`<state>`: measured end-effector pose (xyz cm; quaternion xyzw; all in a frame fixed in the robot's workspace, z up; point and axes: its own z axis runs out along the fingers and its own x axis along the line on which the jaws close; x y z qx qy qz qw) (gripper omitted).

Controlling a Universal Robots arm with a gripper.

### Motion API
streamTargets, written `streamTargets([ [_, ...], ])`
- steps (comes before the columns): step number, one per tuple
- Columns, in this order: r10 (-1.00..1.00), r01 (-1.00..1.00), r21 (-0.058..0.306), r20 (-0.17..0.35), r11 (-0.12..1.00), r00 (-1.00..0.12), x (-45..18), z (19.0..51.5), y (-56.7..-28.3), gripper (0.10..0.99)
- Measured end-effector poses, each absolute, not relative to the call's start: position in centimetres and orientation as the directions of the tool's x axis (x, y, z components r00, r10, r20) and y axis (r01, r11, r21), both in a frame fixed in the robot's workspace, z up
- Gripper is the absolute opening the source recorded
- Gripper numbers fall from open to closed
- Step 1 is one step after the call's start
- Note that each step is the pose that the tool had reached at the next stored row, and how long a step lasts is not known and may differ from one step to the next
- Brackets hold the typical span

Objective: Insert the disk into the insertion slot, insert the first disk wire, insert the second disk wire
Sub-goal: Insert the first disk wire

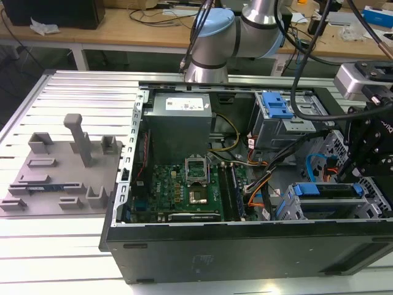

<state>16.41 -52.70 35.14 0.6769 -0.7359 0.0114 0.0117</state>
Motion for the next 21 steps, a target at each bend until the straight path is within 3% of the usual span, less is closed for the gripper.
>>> streamTargets([
  [21, -0.996, -0.997, -0.001, 0.032, 0.084, -0.084, 16.43, 34.47, -53.06, 0.165],
])
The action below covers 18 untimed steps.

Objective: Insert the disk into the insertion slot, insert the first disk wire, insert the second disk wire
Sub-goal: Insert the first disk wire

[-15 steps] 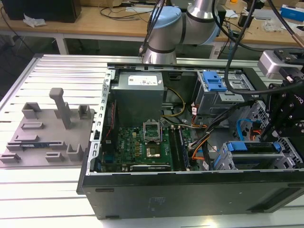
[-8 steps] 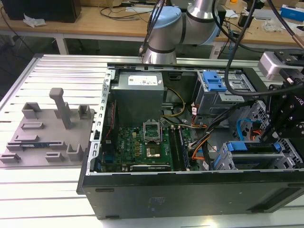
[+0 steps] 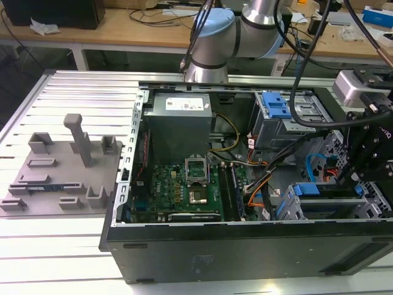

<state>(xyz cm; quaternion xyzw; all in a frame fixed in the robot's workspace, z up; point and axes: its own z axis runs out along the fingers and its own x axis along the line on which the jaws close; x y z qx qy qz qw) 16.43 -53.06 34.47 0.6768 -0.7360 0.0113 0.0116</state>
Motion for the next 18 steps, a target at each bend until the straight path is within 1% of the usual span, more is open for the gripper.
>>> streamTargets([
  [18, -0.996, -0.996, -0.001, 0.031, 0.084, -0.084, 16.43, 34.28, -53.08, 0.165],
])
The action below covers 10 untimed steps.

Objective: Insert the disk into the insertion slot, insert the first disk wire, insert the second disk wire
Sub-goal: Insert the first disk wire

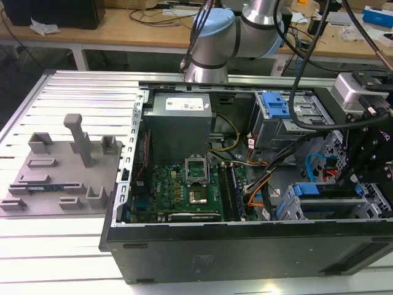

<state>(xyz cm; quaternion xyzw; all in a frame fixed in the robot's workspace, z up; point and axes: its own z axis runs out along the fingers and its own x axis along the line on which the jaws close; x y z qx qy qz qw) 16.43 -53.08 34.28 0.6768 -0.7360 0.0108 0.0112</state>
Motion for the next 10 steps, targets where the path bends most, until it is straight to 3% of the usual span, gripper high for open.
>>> streamTargets([
  [10, -0.996, -0.997, -0.001, 0.033, 0.081, -0.081, 16.4, 35.04, -52.44, 0.165],
])
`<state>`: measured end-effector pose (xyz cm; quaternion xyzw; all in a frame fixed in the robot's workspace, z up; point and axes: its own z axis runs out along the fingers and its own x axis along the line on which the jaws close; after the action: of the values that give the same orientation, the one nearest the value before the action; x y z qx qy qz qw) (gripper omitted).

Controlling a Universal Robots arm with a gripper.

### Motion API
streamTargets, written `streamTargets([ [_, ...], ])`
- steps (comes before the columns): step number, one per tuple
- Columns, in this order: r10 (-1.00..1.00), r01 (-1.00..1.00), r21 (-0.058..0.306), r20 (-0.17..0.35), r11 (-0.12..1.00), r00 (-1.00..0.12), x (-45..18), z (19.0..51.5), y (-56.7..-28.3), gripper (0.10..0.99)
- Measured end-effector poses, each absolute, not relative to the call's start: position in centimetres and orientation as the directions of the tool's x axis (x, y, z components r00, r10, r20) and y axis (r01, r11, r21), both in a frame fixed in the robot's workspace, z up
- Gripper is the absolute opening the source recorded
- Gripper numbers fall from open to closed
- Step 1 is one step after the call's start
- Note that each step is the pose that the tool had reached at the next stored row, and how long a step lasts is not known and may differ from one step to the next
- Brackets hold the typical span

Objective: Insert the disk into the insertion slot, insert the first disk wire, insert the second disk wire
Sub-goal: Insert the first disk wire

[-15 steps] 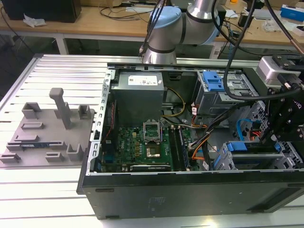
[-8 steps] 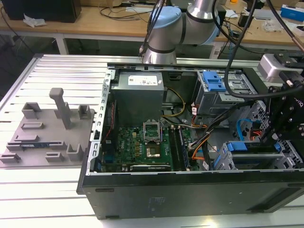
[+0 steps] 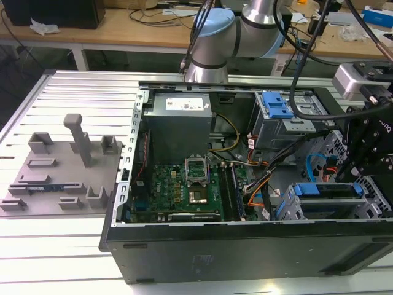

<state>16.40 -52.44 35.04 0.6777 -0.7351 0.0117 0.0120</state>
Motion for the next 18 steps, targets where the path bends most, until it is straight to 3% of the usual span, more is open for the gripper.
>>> streamTargets([
  [18, -0.998, -0.998, -0.001, 0.034, 0.061, -0.061, 16.42, 34.96, -52.79, 0.165],
])
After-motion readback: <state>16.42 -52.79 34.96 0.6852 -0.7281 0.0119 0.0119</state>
